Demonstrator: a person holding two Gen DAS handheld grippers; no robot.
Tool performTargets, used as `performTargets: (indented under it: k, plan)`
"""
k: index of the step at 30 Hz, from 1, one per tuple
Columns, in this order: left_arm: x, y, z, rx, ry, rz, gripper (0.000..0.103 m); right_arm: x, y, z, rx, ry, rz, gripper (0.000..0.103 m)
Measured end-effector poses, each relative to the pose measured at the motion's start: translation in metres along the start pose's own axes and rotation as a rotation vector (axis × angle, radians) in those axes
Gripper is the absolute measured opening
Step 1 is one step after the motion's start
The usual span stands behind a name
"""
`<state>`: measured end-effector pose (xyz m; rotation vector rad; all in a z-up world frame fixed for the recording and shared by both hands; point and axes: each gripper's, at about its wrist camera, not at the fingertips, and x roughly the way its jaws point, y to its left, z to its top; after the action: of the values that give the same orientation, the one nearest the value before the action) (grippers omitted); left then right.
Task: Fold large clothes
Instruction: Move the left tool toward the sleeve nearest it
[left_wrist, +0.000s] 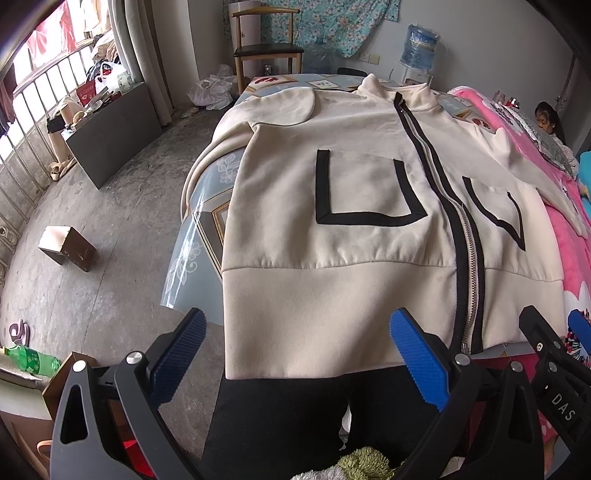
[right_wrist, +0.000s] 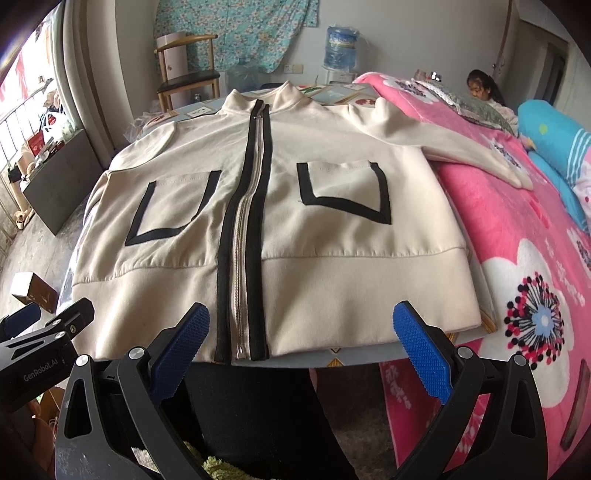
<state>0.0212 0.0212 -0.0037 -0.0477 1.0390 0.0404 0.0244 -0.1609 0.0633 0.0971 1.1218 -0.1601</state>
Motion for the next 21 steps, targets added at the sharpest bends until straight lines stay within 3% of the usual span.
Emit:
performTargets:
  k: [6,14,21]
  plan:
    - [0.005,0.009,0.021,0.01,-0.031,-0.007,0.098,0.001,0.014,0.02,0.001,-0.035,0.0,0.097]
    - [0.003,0.022,0.049,0.047,-0.167,0.01,0.098,0.014,0.027,0.038,-0.019,-0.048,0.031,0.097]
    - [0.009,0.041,0.069,0.009,-0.157,-0.166,0.098,0.035,0.039,0.059,-0.078,-0.07,0.08,0.096]
